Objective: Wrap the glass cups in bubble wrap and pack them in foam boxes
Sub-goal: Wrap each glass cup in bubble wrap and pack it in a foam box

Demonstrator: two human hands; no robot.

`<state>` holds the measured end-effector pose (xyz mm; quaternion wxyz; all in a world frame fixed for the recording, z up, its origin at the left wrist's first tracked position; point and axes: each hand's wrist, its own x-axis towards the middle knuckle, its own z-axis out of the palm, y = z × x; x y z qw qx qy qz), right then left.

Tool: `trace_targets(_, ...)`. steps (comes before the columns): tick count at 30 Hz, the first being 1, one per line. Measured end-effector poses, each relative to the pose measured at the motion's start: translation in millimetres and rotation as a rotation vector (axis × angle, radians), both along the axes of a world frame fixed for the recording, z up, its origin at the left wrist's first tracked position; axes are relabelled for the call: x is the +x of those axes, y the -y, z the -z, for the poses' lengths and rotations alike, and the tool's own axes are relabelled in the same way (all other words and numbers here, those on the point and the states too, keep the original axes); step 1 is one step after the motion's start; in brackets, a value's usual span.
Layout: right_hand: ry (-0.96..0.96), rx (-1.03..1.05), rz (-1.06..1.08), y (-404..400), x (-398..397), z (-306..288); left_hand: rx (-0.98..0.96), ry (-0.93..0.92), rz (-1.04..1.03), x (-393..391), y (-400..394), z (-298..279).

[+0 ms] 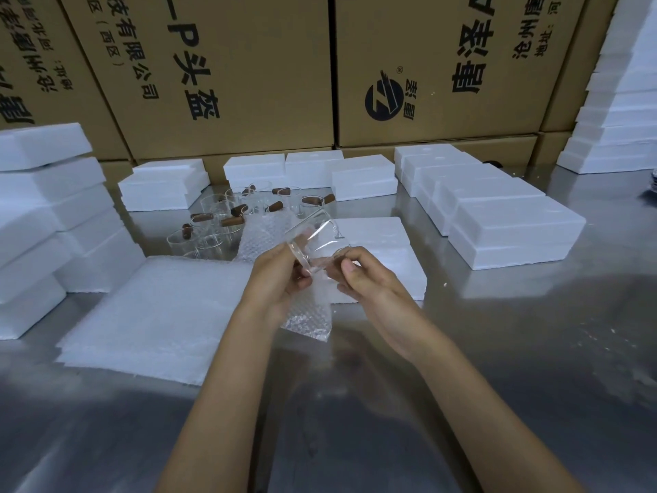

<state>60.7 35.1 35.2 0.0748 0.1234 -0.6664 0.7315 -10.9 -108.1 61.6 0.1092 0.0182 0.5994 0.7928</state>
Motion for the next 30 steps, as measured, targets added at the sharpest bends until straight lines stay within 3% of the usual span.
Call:
trace_targets(5, -0.063, -0.109, 0.041, -1.1, -2.6, 2.5, 0.06, 0.055, 0.027, -4.9, 0.1, 0.8)
trace_targets(11, -0.018, -0.25, 0.084, -5.4, -2.2, -4.6, -0.229, -0.067, 0.107, -4.0, -0.8, 4.5)
trace_targets(14, 0.005, -0.236, 0.171, -6.1, -2.4, -5.7, -0.29, -0.148, -0.001, -3.1, -1.4, 3.5)
trace_targets(17, -0.045, -0.055, 0.313, -11.6, -1.7, -6.1, -0.225, -0.171, -0.104, -3.9, 1.8, 1.1)
trace_targets(22, -0.174, 0.414, 0.406, -20.9, 2.3, -4.9, -0.159, -0.228, -0.247, -5.3, 5.8, -2.0)
trace_targets(30, -0.356, 1.092, 0.47, -20.6, 4.6, -0.8, -0.296, -0.5, -0.306, 2.4, -0.2, -6.0)
